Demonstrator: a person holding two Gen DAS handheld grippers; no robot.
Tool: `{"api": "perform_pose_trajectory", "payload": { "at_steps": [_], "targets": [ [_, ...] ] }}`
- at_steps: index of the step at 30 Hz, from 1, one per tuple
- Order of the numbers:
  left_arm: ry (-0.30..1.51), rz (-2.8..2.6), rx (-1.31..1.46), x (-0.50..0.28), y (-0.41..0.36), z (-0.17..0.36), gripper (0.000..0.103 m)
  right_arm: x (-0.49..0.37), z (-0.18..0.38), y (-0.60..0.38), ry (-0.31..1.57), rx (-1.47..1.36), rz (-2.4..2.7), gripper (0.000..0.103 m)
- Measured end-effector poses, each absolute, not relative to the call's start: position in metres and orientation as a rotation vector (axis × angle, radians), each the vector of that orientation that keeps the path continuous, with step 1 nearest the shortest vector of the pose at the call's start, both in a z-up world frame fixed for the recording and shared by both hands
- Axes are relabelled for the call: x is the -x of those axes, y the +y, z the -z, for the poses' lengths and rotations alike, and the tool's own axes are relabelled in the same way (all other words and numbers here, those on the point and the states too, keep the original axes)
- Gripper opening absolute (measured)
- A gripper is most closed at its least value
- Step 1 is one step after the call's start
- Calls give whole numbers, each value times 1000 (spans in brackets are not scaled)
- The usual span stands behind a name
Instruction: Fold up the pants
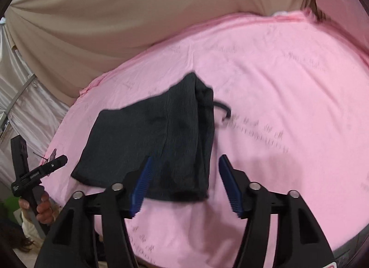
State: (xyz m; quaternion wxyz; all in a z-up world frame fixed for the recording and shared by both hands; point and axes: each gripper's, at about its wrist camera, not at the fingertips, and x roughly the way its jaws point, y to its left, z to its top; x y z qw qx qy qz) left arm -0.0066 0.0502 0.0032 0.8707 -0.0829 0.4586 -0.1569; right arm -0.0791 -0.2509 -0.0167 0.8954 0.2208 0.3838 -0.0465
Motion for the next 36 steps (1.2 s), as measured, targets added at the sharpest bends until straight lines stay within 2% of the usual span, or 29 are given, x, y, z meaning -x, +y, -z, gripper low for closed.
{"api": "perform_pose_trajectory", "payload": {
  "at_steps": [4,5,6,7,8,9,10,13,15,17,19,21,27,31,32,33,35,36],
  "targets": [
    [1069,330,327,-4,68,33,86,74,45,-247,826,-544,87,64],
    [1043,322,319,-2,67,31,74,73,47,-246,820,-549,86,64],
    [1051,352,317,-3,64,32,48,70,47,-246,816,-551,88,60],
    [1071,402,339,-5,60,34,36,67,47,-246,813,-562,74,47],
    [1089,408,351,-8,58,37,22,66,45,-243,815,-551,83,43],
    [1090,399,337,-11,56,36,14,64,41,-240,816,-531,86,38],
    [1087,405,328,-11,56,33,13,64,35,-235,815,-512,83,32],
    [1043,441,338,-3,69,6,12,71,13,-225,776,-492,54,28],
    [1044,442,328,3,77,-2,12,77,11,-218,782,-457,46,27],
    [1077,428,291,2,78,11,13,71,34,-218,856,-427,77,29],
    [1151,411,313,-6,78,39,14,72,48,-222,846,-460,79,36],
    [1124,396,306,-2,79,31,16,76,44,-226,836,-512,88,39],
    [872,303,115,24,59,-44,17,75,-25,-200,654,-342,145,37],
    [865,366,136,-10,29,-54,18,22,-46,-170,632,-223,32,36],
    [890,361,133,-24,19,-47,22,6,-45,-170,648,-203,26,35],
    [907,349,126,-36,14,-40,26,-12,-37,-174,675,-184,50,33],
    [964,275,88,-63,2,-15,27,-47,-7,-202,767,-197,146,33],
    [1005,228,67,-80,1,4,27,-54,7,-220,802,-226,189,16]
  ]
}}
